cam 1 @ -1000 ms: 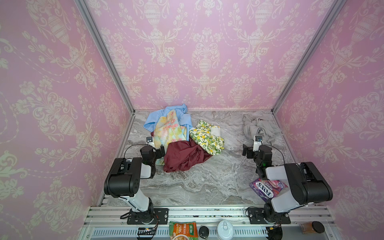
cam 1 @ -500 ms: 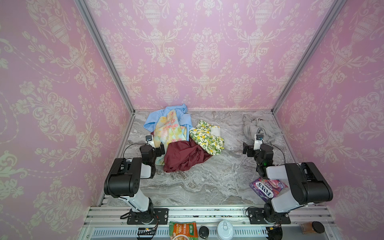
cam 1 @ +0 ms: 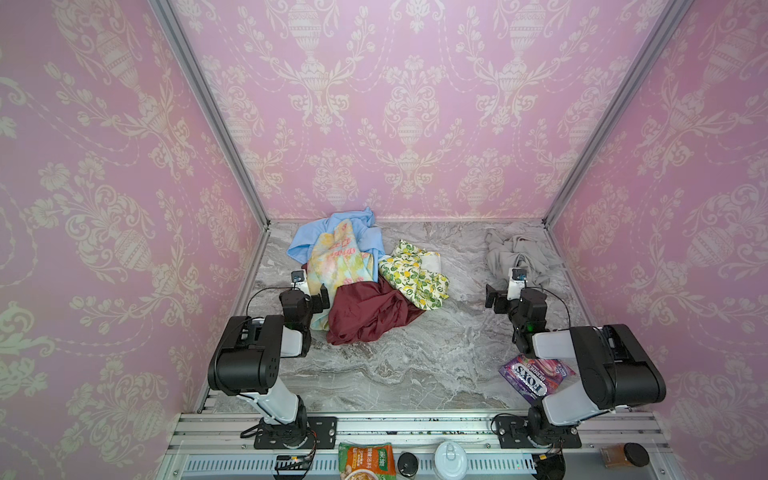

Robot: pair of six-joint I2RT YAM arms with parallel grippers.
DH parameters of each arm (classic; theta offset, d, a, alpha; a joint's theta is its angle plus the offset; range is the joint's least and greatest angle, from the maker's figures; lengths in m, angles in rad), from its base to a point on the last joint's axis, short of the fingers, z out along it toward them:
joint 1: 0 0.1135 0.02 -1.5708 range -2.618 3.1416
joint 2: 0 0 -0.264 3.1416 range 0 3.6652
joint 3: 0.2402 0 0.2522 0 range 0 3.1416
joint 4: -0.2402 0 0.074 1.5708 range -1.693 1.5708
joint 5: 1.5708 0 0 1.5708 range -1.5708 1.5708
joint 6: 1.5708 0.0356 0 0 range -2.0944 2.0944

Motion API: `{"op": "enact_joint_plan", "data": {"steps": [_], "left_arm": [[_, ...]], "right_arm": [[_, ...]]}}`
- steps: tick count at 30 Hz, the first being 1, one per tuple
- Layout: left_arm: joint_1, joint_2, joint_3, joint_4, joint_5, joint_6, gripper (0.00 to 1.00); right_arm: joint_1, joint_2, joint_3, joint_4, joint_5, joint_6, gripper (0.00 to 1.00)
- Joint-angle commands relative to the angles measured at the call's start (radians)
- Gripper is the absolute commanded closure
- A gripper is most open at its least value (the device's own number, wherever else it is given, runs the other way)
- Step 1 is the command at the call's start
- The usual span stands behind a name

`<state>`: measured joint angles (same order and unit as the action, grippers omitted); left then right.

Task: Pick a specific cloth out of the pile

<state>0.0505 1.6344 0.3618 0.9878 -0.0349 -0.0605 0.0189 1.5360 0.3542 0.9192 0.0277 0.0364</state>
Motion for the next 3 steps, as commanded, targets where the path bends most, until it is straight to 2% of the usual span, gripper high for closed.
{"op": "enact_joint_plan", "data": {"steps": [1, 3], "left_arm": [[0.002, -0.001, -0.003, 0.018, 0.007, 0.027, 0.01], [0.001, -0.001, -0.003, 0.018, 0.007, 0.026, 0.01]], "right_arm": [[-0.006, 0.006, 0.021, -0.002, -0.035, 0.0, 0.0], [-0.007, 0.003, 0.015, 0.008, -0.033, -0.001, 0.0]]}}
